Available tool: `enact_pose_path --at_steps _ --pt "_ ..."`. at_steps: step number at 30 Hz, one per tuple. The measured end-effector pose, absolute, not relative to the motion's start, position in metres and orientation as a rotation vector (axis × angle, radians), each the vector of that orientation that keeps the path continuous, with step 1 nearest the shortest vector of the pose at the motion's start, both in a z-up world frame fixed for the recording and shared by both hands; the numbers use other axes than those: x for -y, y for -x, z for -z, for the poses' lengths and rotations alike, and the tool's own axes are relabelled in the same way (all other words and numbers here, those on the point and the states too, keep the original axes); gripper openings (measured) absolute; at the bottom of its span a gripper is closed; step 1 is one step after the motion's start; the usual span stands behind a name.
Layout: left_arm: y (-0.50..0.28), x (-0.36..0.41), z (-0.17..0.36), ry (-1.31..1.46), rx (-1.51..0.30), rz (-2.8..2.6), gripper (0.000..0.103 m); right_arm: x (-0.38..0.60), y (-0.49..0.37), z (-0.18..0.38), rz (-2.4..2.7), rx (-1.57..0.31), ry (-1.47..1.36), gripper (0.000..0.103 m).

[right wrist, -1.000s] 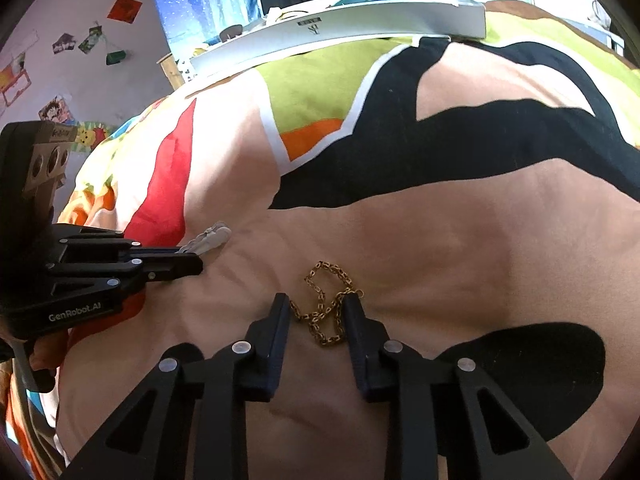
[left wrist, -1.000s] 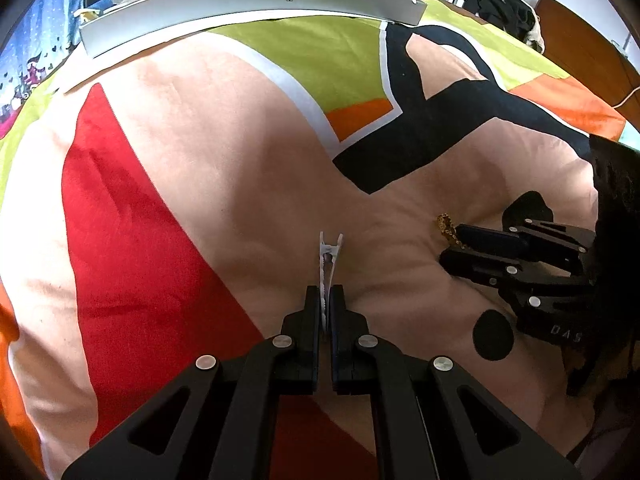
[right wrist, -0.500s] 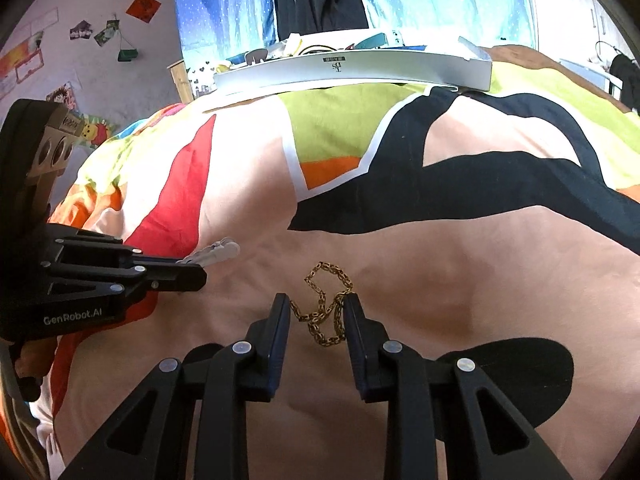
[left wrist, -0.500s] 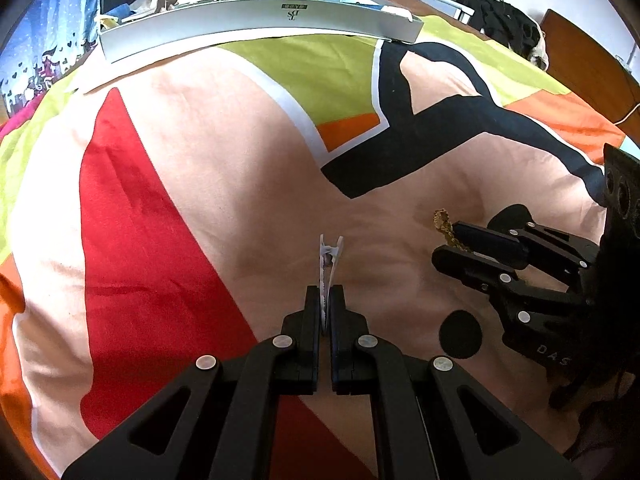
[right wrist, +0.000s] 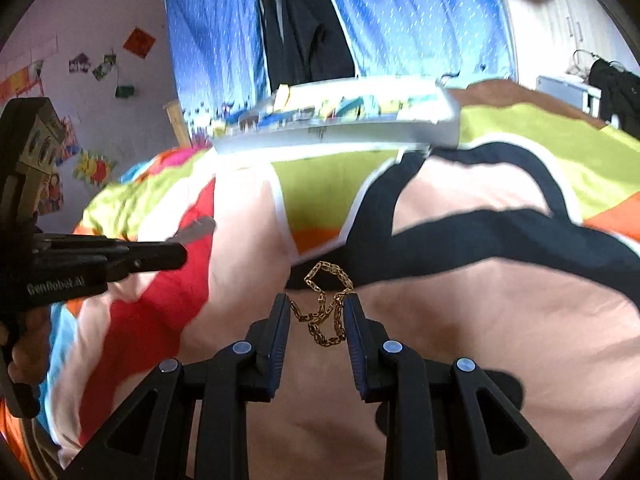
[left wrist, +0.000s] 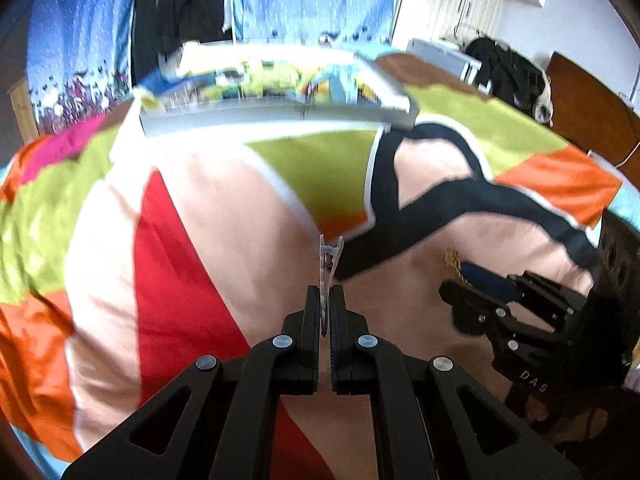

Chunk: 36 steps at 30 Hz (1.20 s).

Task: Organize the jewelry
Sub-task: 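Carry the white clip and gold chain into the frog tray and open both tools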

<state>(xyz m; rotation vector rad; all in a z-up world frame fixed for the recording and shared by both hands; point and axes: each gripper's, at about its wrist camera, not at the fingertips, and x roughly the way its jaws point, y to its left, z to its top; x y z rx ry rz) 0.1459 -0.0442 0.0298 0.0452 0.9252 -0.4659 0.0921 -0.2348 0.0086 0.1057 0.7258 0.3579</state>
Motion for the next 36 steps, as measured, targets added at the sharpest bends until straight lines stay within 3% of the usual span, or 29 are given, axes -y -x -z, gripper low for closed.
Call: enact_pose_path --at_steps 16,26,36 --pt "-0.137 0.049 -0.117 -0.041 -0.807 0.449 0.002 0.259 -0.078 -0.084 -0.334 -0.575 -0.127 0.026" --pt "-0.182 0.059 -0.153 0.015 -0.763 0.432 0.002 0.270 -0.121 -0.148 -0.323 -0.477 -0.079 0.026" --pt "-0.270 0.057 -0.132 0.010 -0.715 0.417 0.002 0.289 -0.193 -0.145 -0.305 -0.460 -0.093 0.026"
